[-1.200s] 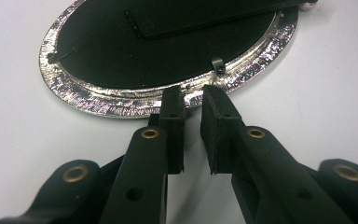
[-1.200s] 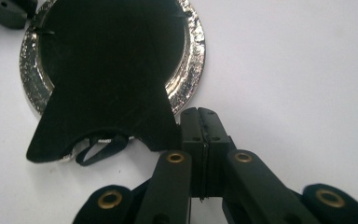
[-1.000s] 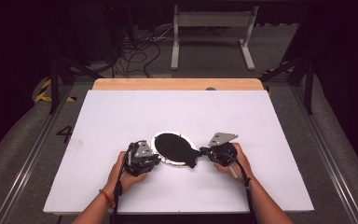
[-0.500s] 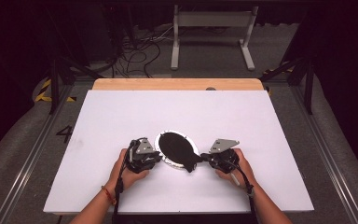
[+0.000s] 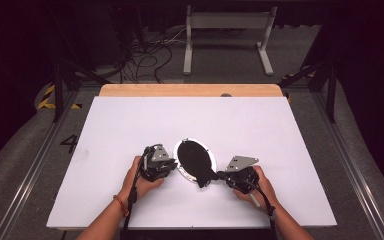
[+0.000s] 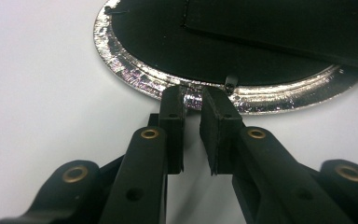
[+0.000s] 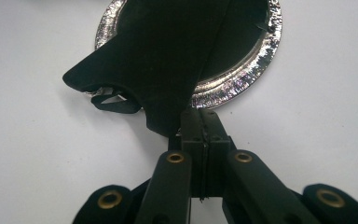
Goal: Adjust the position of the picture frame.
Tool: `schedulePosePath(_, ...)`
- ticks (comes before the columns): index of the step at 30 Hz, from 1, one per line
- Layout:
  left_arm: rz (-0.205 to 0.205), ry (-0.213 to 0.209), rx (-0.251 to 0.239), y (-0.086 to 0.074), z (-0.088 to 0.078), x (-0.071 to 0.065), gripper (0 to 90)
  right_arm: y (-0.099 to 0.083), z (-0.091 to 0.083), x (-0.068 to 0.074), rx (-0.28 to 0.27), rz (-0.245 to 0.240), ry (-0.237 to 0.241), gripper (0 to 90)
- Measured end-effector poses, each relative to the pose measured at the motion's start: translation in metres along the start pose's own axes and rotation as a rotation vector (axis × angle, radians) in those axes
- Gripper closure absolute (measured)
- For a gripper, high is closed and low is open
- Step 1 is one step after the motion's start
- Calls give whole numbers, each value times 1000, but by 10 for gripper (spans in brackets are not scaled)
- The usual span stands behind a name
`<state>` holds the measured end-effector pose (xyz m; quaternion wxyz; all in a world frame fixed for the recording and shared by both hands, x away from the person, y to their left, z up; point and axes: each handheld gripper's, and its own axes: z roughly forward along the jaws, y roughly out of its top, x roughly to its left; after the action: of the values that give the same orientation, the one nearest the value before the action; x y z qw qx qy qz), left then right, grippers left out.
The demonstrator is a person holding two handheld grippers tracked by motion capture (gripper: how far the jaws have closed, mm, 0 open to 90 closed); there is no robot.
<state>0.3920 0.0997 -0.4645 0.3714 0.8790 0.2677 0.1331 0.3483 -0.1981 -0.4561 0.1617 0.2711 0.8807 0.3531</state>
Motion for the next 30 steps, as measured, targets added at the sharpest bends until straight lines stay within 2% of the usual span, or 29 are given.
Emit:
schedulePosePath(7, -14, 9, 1, 3, 3, 0, 773, -6, -4, 7, -18, 11, 15, 900)
schedulePosePath(12, 3, -42, 13, -1, -4, -5, 772, -8, -4, 8, -35, 23, 24, 900)
schedulePosePath(15, 12, -56, 14, -4, -7, -10, 786, -9, -5, 8, -37, 23, 31, 899)
schedulePosePath(21, 22, -51, 10, 0, -3, -14, 787, -10, -6, 10, -41, 23, 35, 900)
schedulePosePath(30, 23, -43, 0, 7, 5, -12, 786, -12, -9, 15, -34, 17, 43, 900)
